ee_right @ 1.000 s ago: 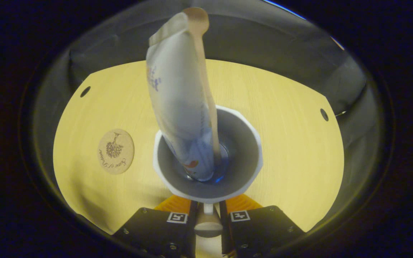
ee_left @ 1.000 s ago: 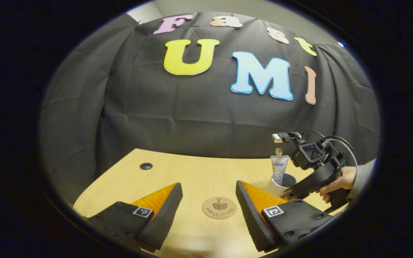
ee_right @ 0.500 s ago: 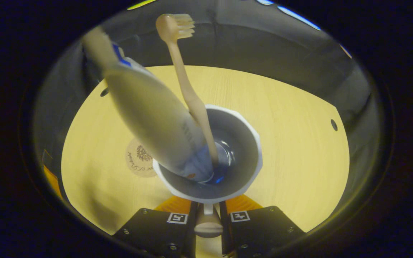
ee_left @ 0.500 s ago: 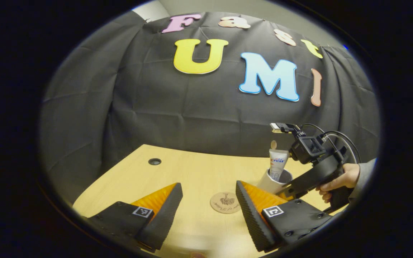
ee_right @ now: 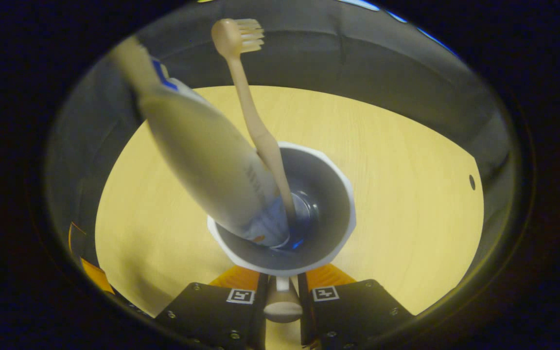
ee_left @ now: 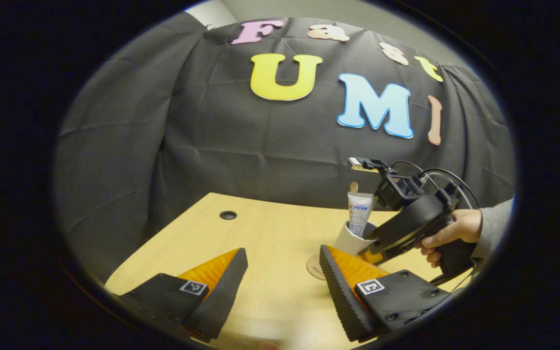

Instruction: Put the toothbrush and toothpaste on the desktop into the cup, then pick up the cup and place it on the coaster on the desktop.

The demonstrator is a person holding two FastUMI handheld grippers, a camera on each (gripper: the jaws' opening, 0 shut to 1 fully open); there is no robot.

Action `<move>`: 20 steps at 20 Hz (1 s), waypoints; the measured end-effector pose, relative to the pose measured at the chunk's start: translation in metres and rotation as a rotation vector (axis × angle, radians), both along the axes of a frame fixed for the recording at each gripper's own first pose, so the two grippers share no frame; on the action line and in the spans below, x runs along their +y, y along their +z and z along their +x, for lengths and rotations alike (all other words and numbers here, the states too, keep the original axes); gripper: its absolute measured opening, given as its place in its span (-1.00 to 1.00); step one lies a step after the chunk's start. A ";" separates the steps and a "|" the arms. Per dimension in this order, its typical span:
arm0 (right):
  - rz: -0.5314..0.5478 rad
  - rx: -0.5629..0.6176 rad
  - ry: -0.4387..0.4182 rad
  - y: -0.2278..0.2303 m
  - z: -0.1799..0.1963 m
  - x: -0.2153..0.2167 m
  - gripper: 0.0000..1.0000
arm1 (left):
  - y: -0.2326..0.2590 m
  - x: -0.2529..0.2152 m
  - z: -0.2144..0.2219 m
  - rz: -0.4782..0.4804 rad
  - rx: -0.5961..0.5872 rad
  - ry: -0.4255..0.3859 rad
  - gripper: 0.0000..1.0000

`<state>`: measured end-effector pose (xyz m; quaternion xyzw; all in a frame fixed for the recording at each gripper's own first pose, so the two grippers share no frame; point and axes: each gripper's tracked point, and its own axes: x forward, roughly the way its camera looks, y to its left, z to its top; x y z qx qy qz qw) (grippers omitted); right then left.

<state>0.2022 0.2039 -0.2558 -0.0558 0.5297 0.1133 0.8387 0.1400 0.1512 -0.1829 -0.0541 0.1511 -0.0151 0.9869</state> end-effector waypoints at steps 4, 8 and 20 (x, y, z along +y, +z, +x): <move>-0.015 0.007 0.034 -0.005 0.002 0.017 -0.45 | -0.002 0.014 -0.004 -0.006 0.005 0.021 0.92; -0.059 0.025 0.046 -0.012 0.004 0.026 -0.44 | -0.003 0.024 -0.008 -0.011 0.004 0.039 0.92; 0.000 -0.012 0.051 0.006 -0.005 0.019 0.19 | -0.002 0.015 -0.010 -0.039 0.002 0.055 0.97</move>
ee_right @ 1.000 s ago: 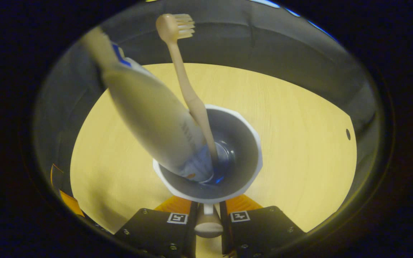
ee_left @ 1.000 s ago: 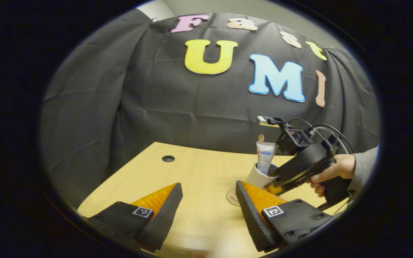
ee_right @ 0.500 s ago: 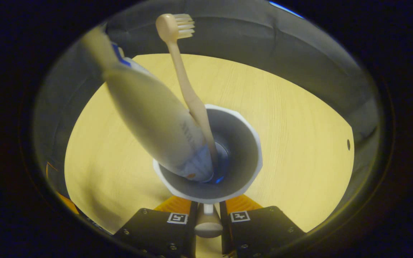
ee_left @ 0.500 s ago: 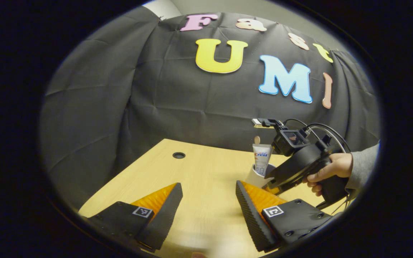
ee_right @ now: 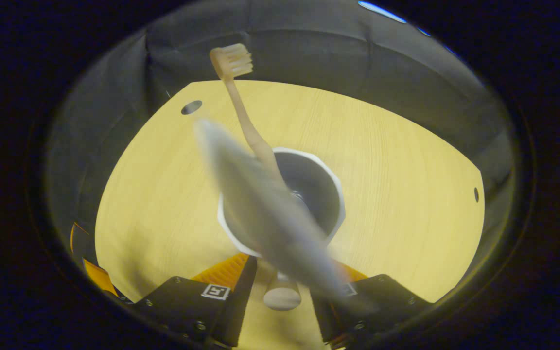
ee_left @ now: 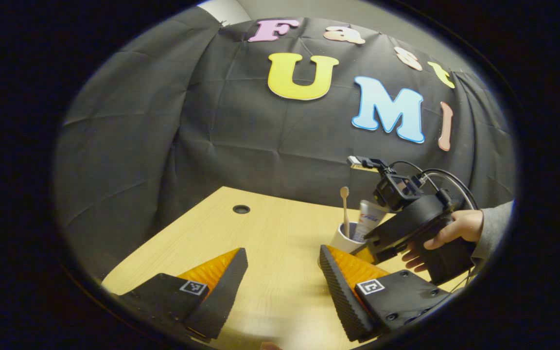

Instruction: Put the toothbrush and toothpaste on the desktop into the cup, then pick up the cup and place it on the coaster on the desktop.

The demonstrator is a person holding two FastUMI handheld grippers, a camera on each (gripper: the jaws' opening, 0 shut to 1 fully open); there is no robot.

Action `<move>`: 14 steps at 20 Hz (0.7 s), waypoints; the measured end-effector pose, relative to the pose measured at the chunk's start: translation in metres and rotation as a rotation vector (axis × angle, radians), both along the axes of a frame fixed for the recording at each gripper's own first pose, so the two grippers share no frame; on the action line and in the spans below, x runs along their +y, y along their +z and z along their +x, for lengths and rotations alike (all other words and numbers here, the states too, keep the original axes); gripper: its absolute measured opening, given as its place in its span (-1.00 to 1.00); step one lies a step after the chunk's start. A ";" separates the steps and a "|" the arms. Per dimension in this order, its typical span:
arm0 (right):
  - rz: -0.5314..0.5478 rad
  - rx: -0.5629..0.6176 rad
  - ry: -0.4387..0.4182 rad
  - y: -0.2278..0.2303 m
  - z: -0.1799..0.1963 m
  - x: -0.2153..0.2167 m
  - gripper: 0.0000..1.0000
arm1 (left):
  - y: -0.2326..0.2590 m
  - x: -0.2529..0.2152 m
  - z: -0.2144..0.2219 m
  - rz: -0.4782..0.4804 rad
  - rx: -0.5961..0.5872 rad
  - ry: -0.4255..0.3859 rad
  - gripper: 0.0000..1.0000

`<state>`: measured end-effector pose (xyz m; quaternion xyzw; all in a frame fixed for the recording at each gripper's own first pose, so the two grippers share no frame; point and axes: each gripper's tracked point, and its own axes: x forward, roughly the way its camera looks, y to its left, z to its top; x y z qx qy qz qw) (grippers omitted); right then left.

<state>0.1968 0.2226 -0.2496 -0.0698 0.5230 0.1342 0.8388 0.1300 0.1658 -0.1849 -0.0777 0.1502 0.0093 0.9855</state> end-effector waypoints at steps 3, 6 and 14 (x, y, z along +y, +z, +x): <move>0.025 -0.039 -0.008 0.009 -0.007 -0.002 0.89 | 0.003 -0.005 -0.003 0.001 -0.003 0.005 0.92; 0.051 -0.081 -0.020 0.019 -0.017 -0.011 0.89 | 0.014 -0.010 -0.004 0.022 -0.022 0.003 0.92; 0.066 -0.330 -0.086 0.081 -0.052 -0.071 0.89 | 0.053 -0.049 0.000 0.063 -0.087 -0.035 0.92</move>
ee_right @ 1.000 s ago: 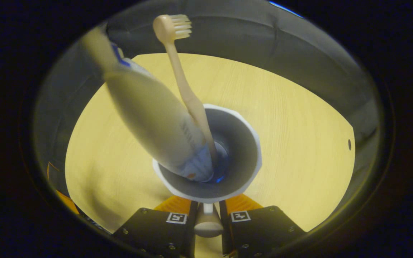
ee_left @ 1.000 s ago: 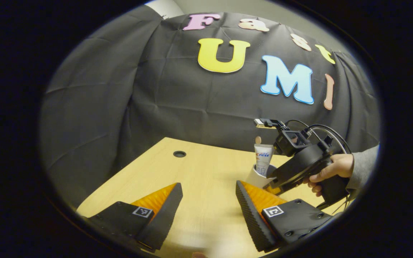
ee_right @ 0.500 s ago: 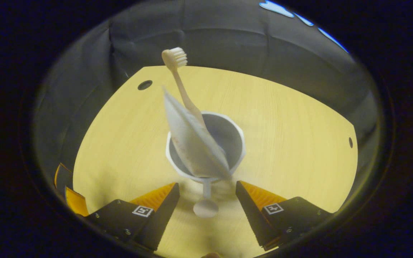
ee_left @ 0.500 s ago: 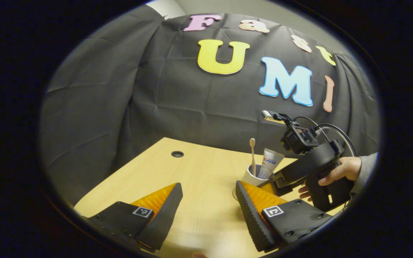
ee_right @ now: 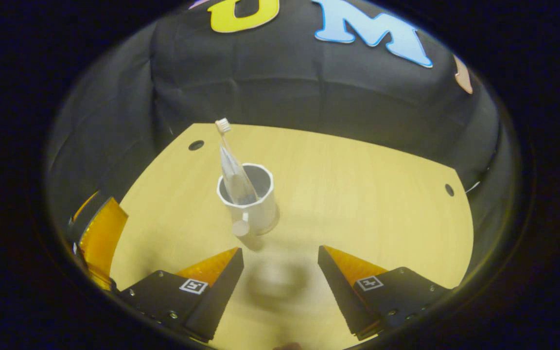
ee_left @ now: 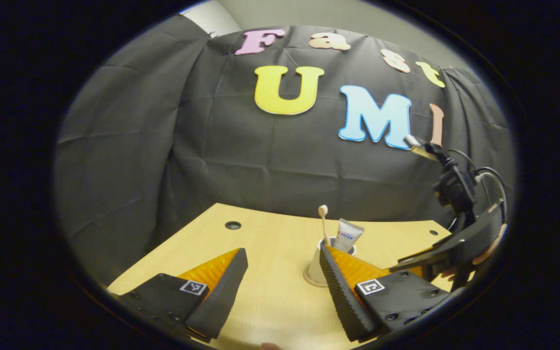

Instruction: Put the toothbrush and toothpaste on the desktop into the cup, then pick up the cup and place it on the coaster on the desktop.

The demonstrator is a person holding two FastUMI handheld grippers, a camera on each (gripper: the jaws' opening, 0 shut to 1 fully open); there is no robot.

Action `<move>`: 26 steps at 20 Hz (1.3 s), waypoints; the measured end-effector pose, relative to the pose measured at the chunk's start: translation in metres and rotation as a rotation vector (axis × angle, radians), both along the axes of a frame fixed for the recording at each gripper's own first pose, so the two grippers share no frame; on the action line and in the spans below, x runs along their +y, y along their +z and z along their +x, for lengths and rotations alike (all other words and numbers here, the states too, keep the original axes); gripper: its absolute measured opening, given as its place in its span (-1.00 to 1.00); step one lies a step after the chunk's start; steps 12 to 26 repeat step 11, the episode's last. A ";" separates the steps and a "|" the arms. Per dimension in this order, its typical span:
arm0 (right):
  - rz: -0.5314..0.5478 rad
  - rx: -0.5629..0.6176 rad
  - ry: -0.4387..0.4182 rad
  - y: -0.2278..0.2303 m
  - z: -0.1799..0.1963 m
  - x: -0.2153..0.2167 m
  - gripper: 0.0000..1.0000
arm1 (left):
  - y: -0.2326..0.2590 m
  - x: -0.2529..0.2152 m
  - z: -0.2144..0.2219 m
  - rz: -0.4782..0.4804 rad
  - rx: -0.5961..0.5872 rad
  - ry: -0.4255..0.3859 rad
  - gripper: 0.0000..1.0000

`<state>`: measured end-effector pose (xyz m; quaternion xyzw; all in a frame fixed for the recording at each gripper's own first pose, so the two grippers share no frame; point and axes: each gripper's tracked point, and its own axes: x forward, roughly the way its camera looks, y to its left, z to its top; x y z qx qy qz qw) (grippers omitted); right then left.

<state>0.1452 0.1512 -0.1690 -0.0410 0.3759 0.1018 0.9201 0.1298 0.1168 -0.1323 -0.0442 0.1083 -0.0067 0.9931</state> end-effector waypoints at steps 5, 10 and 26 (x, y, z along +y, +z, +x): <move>-0.016 -0.295 -0.056 0.074 -0.015 -0.050 0.84 | 0.034 -0.049 -0.002 -0.002 -0.056 -0.060 0.84; -0.021 -0.527 -0.106 0.128 -0.034 -0.089 0.84 | 0.074 -0.094 -0.007 0.013 -0.135 -0.103 0.84; -0.030 -0.566 -0.119 0.141 -0.036 -0.100 0.88 | 0.082 -0.099 -0.009 0.009 -0.154 -0.101 0.91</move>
